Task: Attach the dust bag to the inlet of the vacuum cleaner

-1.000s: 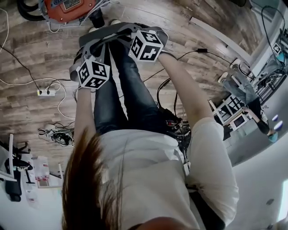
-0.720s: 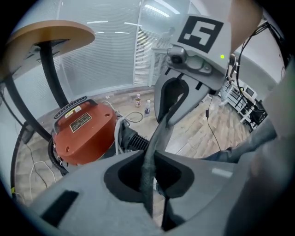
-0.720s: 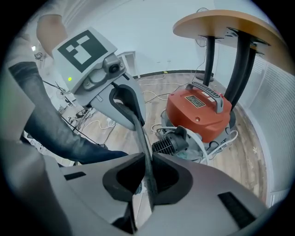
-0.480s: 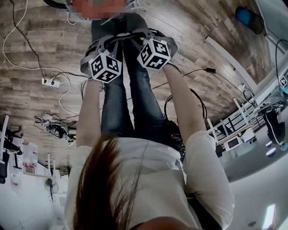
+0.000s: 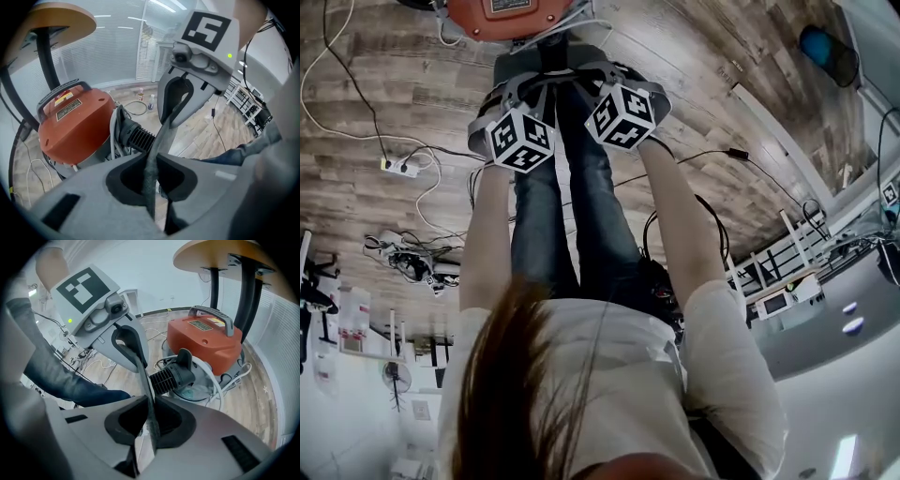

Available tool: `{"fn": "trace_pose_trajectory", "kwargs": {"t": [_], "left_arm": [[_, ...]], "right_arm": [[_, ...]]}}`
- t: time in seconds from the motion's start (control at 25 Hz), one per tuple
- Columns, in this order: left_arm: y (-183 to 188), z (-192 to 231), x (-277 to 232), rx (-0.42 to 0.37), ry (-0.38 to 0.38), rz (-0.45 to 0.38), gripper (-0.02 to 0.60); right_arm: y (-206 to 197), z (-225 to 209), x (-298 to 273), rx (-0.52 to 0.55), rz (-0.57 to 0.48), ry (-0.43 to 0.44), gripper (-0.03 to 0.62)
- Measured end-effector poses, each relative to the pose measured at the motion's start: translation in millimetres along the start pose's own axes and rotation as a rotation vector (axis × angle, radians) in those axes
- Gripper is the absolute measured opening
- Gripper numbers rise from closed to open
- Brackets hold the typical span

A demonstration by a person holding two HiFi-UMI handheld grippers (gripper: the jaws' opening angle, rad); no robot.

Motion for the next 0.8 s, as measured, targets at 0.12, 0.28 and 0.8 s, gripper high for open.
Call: {"fn": "trace_pose_trajectory", "kwargs": {"t": [0.12,0.28,0.8], "left_arm": [[-6.2,4.1,-4.1,0.010,-0.001,0.010,0.046],[-5.8,11.8,-8.8,-0.004,0.004,0.009,0.046],[3.6,18.9,-10.7,-0.054,-0.004,0.018,0.052]], "right_arm": [[1.0,-0.3,-8.4,-0.005,-0.005,0.005,0.037],[0.8,-6.6,-14.4,-0.023,-0.017,0.004,0.035],[-0.8,-14.1,-11.6,0.002,-0.021,-0.012,0.035]]}}
Point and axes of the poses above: the fingertips, and each gripper's own axes: x backward along the fingers, z to its left, y out of its top, the point moved 6 cm from there along x, backward along the fingers, and after that the axes turned 1 degree about z, right-handed, at the moved point
